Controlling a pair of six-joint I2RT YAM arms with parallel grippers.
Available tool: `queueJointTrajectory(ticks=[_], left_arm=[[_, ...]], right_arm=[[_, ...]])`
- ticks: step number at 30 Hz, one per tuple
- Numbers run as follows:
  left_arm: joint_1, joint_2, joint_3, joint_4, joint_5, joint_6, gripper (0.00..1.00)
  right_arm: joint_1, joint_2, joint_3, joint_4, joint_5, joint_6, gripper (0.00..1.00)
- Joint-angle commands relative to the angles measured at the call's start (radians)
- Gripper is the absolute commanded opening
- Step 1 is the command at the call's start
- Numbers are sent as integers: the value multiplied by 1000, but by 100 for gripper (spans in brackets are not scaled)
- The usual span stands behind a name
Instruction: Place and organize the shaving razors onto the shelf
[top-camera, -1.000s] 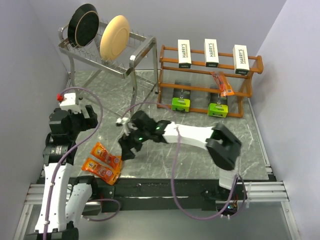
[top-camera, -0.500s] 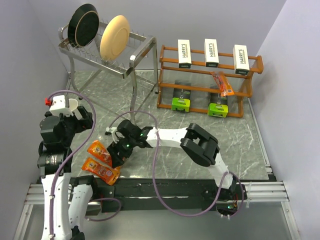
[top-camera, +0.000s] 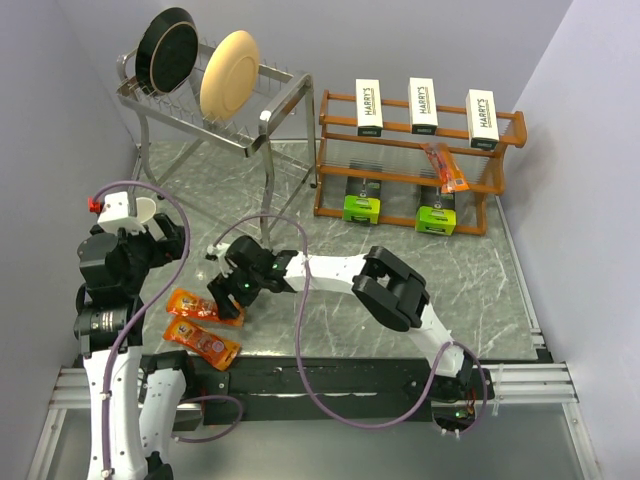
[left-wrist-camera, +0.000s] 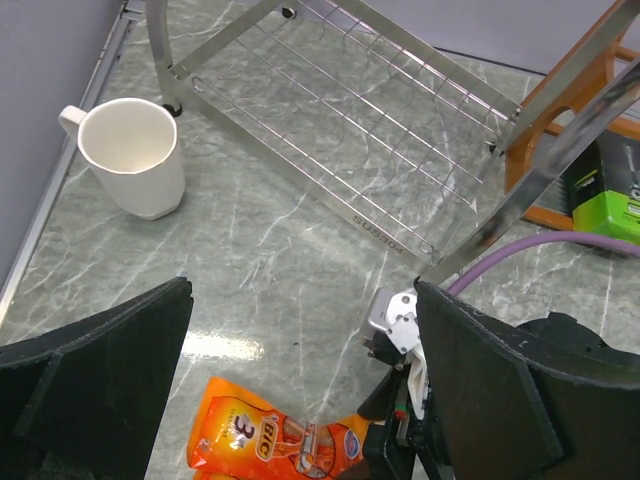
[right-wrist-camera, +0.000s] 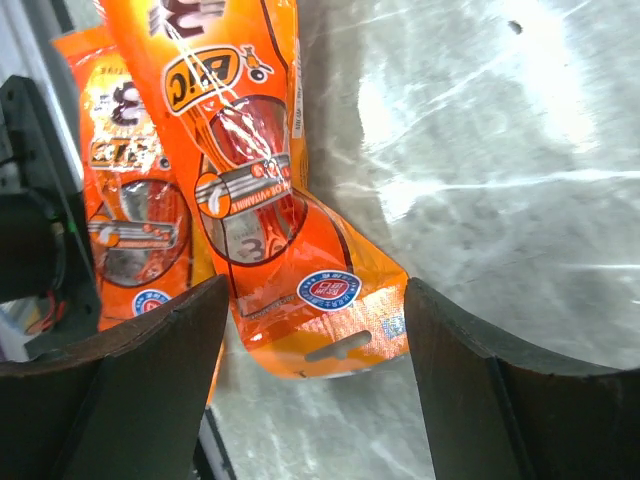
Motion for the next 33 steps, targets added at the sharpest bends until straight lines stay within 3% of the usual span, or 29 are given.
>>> queueJointTrajectory(ticks=[1, 5, 12, 21, 30, 33], left_arm=[[9, -6, 33, 5, 33, -18, 99], [9, -3, 27, 13, 45, -27, 99], [21, 12, 36, 3, 64, -33, 99], [33, 8, 33, -14, 61, -20, 99], [67, -1, 20, -7, 88, -37, 99], [75, 0, 15, -1, 97, -41, 99]], right_arm=[[-16, -106, 42, -35, 10, -71, 77], [-22, -132, 57, -29, -41, -145, 79], [-44, -14, 97, -39, -162, -159, 81], [-38, 35, 68, -19, -264, -90, 78], [-28, 51, 25, 45, -298, -19, 43], [-25, 60, 34, 63, -270, 17, 38]])
